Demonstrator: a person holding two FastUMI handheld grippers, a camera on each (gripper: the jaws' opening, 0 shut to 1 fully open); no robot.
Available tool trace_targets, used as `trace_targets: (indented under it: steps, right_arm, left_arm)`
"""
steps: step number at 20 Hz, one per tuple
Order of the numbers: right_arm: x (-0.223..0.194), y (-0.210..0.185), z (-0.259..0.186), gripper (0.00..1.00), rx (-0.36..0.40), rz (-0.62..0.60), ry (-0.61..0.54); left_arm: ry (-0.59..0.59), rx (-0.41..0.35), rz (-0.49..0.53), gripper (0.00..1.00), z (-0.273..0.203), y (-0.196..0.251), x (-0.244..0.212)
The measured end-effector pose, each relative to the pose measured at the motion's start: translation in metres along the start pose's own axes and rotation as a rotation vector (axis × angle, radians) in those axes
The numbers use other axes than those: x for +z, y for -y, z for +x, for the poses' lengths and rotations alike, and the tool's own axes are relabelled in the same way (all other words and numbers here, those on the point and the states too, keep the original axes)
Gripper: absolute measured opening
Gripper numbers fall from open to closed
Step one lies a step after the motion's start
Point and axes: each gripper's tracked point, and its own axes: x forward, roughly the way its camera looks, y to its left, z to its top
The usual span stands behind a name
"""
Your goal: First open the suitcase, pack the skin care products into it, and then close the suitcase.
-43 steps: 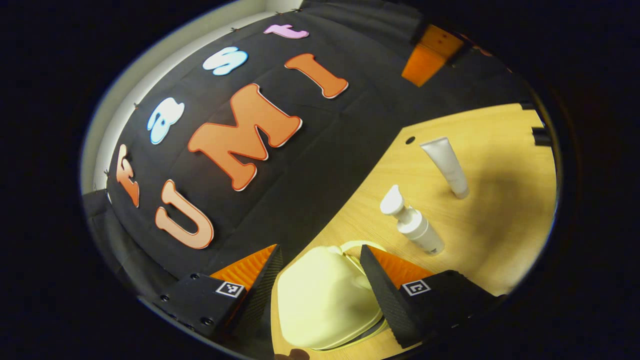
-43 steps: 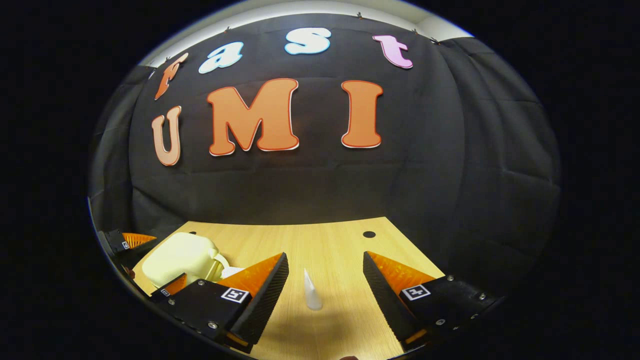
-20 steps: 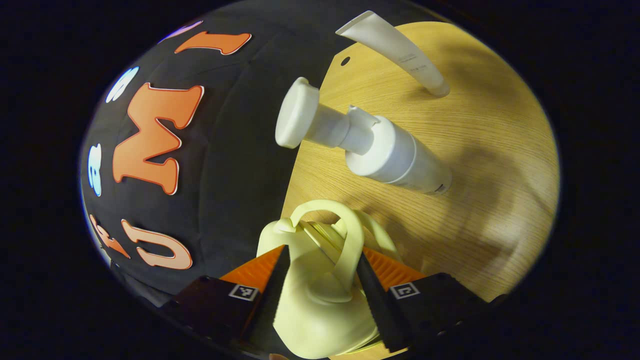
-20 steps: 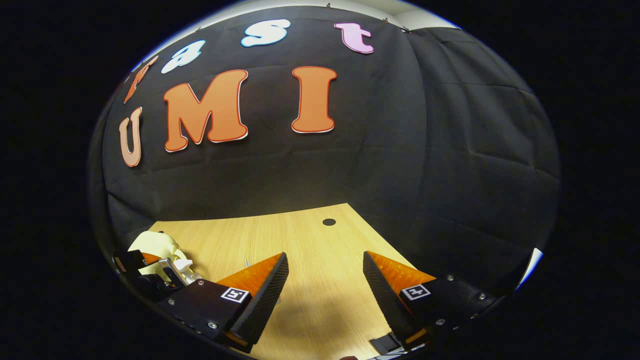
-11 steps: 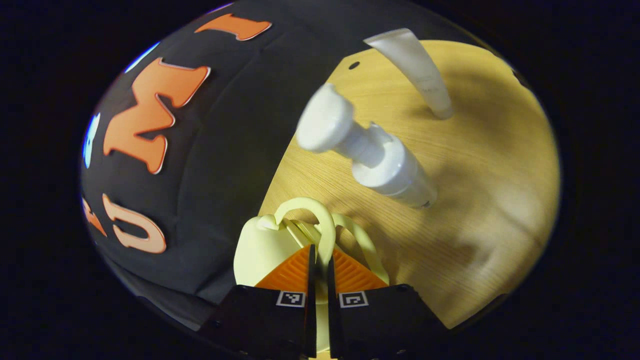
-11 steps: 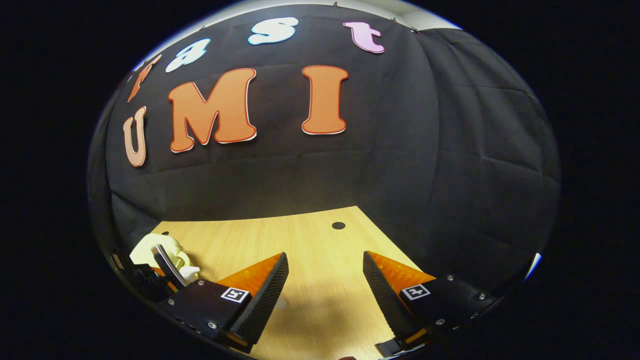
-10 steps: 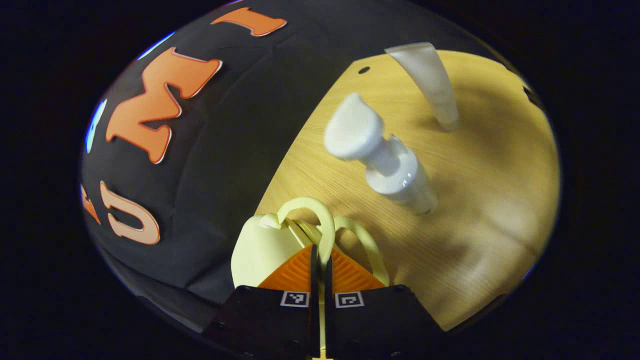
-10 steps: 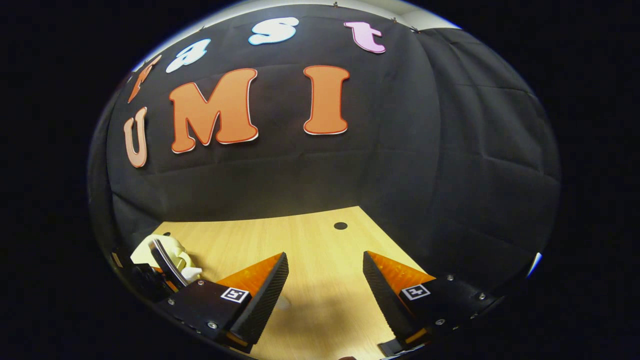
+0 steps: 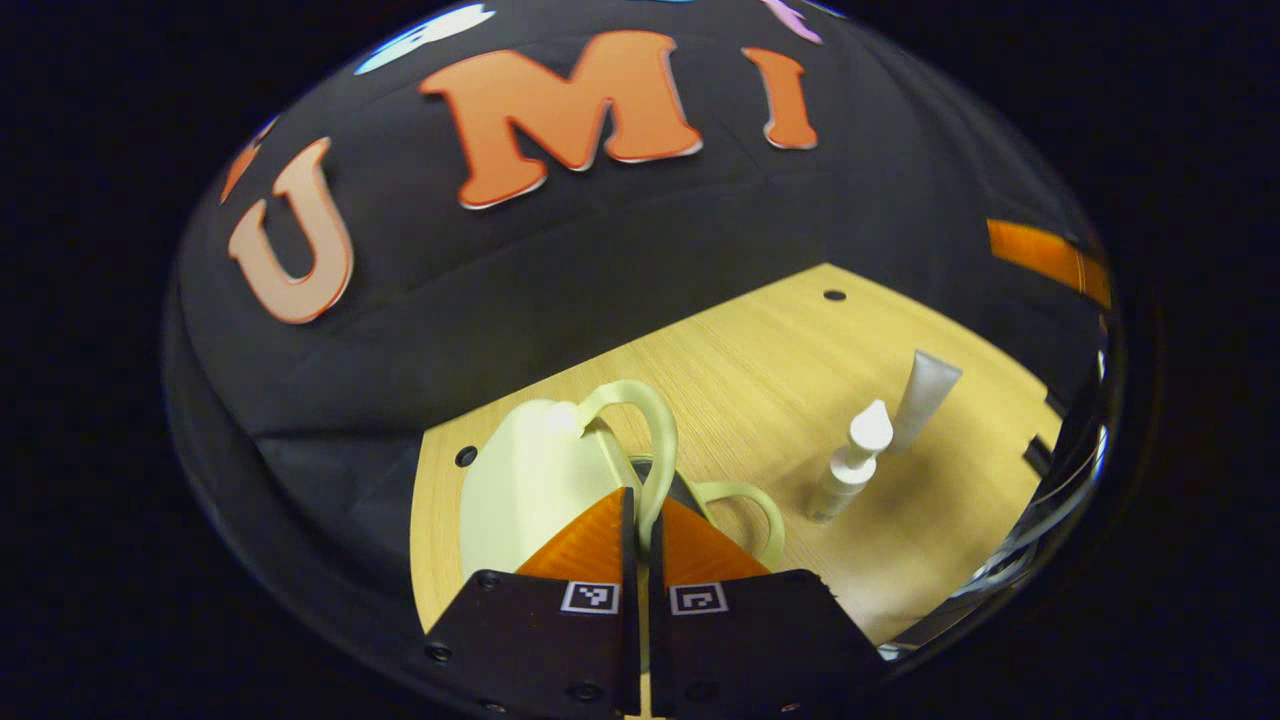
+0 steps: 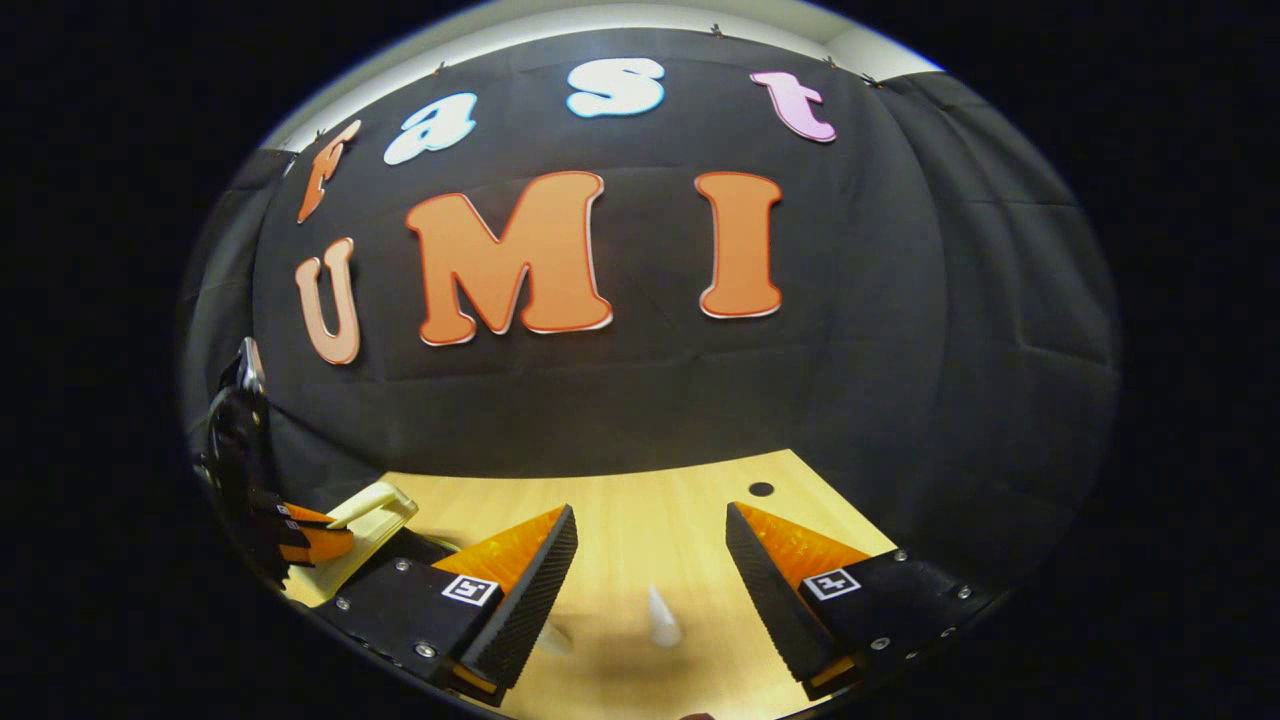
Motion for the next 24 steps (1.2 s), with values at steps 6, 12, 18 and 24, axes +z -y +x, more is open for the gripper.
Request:
trace_targets:
  steps: [6,12,18,24]
  right_arm:
    - [0.022,-0.07,-0.016,0.95,0.063,0.003,0.043]
    - [0.029,-0.095,-0.025,0.95,0.046,0.057,0.059]
    - [0.028,-0.105,-0.028,0.95,0.017,0.047,0.055]
    - [0.015,-0.119,-0.021,0.95,0.014,0.044,0.018]
  left_arm:
    - [0.139,-0.029,-0.288,0.04,-0.018,-0.034,0.02]
    - [0.198,-0.015,-0.498,0.02,-0.02,-0.085,0.003]
    - [0.145,0.008,-0.633,0.02,-0.01,-0.12,-0.04]
    - [0.021,0.001,-0.789,0.02,0.016,-0.119,-0.088]
